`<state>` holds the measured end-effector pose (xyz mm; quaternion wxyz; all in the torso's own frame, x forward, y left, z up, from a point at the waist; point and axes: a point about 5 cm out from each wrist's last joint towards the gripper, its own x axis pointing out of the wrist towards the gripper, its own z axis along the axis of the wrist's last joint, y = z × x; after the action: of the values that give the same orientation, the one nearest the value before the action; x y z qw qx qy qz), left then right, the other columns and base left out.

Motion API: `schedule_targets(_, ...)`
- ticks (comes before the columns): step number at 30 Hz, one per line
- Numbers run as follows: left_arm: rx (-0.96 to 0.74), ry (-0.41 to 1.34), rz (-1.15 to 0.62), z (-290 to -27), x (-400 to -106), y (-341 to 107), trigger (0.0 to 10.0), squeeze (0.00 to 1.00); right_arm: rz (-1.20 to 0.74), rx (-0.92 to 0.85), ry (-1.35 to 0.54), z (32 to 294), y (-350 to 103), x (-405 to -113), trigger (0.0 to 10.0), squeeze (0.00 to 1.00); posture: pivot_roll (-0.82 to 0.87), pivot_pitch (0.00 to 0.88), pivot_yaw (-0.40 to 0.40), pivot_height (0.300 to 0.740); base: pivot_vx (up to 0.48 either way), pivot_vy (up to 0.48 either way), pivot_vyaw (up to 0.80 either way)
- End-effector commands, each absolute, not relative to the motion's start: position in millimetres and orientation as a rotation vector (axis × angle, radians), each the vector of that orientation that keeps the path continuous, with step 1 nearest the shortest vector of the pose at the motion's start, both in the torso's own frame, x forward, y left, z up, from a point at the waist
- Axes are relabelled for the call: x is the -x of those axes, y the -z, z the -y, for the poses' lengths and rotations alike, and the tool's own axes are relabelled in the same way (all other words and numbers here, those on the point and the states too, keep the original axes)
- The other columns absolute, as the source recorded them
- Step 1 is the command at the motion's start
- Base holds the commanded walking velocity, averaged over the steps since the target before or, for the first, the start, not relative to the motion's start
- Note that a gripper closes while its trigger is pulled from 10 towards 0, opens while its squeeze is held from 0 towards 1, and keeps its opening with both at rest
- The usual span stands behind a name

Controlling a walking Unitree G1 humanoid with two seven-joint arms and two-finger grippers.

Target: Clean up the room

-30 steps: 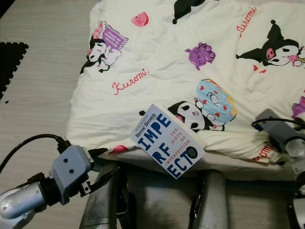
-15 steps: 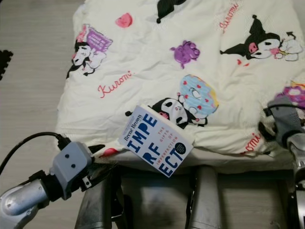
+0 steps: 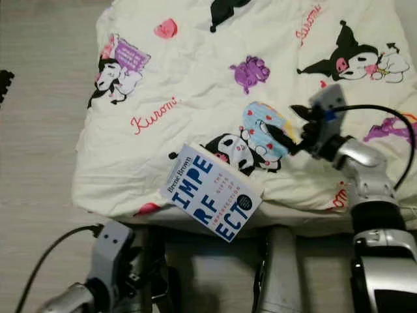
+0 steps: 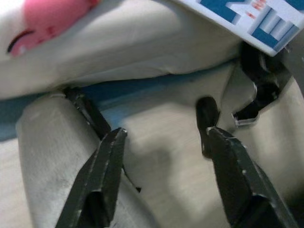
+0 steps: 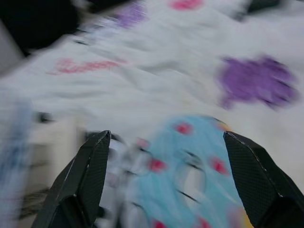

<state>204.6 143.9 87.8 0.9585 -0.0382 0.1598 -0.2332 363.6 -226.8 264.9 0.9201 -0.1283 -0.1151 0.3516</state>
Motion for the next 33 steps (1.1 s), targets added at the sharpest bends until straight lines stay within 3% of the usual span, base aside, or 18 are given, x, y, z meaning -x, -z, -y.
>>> schedule_targets(1,0.289,0.449,-0.318,-144.8,-199.6,-76.4,10.0,1.0,0.221,0.245,-0.816,211.9,-253.0,-355.5,10.0,0.0,0.07,0.508,0.032,0.566,0.0,0.0,0.0)
schedule_targets(2,0.289,0.449,-0.318,-144.8,-199.6,-76.4,10.0,1.0,0.221,0.245,-0.816,211.9,-253.0,-355.5,10.0,0.0,0.07,0.508,0.032,0.566,0.0,0.0,0.0)
schedule_targets(3,0.438,0.477,-0.296,-138.6,-200.6,-75.8,10.0,1.0,0.226,0.257,-0.859,201.9,-249.7,-350.3,10.0,0.0,0.05,0.509,0.029,0.566,0.0,0.0,0.0)
schedule_targets(11,0.609,0.451,-0.332,-136.9,-216.6,-51.9,10.0,1.0,0.213,0.288,-0.919,186.8,-244.0,-335.9,10.0,0.0,0.01,0.509,0.017,0.566,0.0,0.0,0.0)
schedule_targets(17,0.579,0.446,-0.363,-134.1,-224.8,-40.4,10.0,1.0,0.21,0.342,-0.899,183.2,-240.1,-330.3,10.0,0.0,0.0,0.507,0.014,0.566,0.0,0.0,0.0)
schedule_targets(24,0.628,0.421,-0.348,-126.8,-249.4,-32.2,10.0,1.0,0.146,0.271,-0.86,191.2,-232.7,-321.4,10.0,0.0,-0.05,0.513,0.014,0.566,0.0,0.0,0.0)
schedule_targets(25,0.636,0.428,-0.345,-124.6,-251.1,-32.8,10.0,0.92,0.147,0.266,-0.857,191.5,-233.4,-320.6,10.0,0.0,-0.06,0.511,0.016,0.566,0.0,0.0,0.0)
schedule_targets(26,0.636,0.428,-0.345,-124.6,-251.1,-32.8,10.0,0.92,0.147,0.266,-0.857,191.5,-233.4,-320.6,10.0,0.0,-0.06,0.511,0.016,0.566,0.0,0.0,0.0)
schedule_targets(27,0.64,0.442,-0.34,-120.9,-253.8,-33.7,10.0,0.78,0.146,0.268,-0.857,191.6,-233.8,-319.2,10.0,0.0,-0.07,0.508,0.016,0.566,0.0,0.0,0.0)
schedule_targets(28,0.645,0.453,-0.336,-117.9,-256.1,-34.5,10.0,0.43,0.146,0.271,-0.857,191.7,-234.0,-318.2,10.0,0.0,-0.07,0.508,0.016,0.566,0.0,0.0,0.0)
schedule_targets(29,0.657,0.463,-0.329,-114.2,-259.7,-36.2,10.0,0.21,0.147,0.268,-0.856,192.0,-234.3,-317.3,10.0,0.0,-0.06,0.507,0.014,0.566,0.0,0.0,0.0)
schedule_targets(30,0.657,0.463,-0.329,-114.2,-259.7,-36.2,10.0,0.21,0.147,0.268,-0.856,192.0,-234.3,-317.3,10.0,0.0,-0.06,0.507,0.014,0.566,0.0,0.0,0.0)
schedule_targets(31,0.677,0.472,-0.321,-110.6,-263.0,-38.4,10.0,0.0,0.148,0.268,-0.857,192.1,-234.2,-316.8,10.0,0.0,-0.06,0.508,0.014,0.566,0.0,0.0,0.0)
schedule_targets(33,0.694,0.482,-0.314,-107.6,-266.0,-40.2,10.0,0.0,0.149,0.268,-0.856,192.0,-234.1,-316.3,10.0,0.0,-0.06,0.509,0.013,0.566,0.0,0.0,0.0)
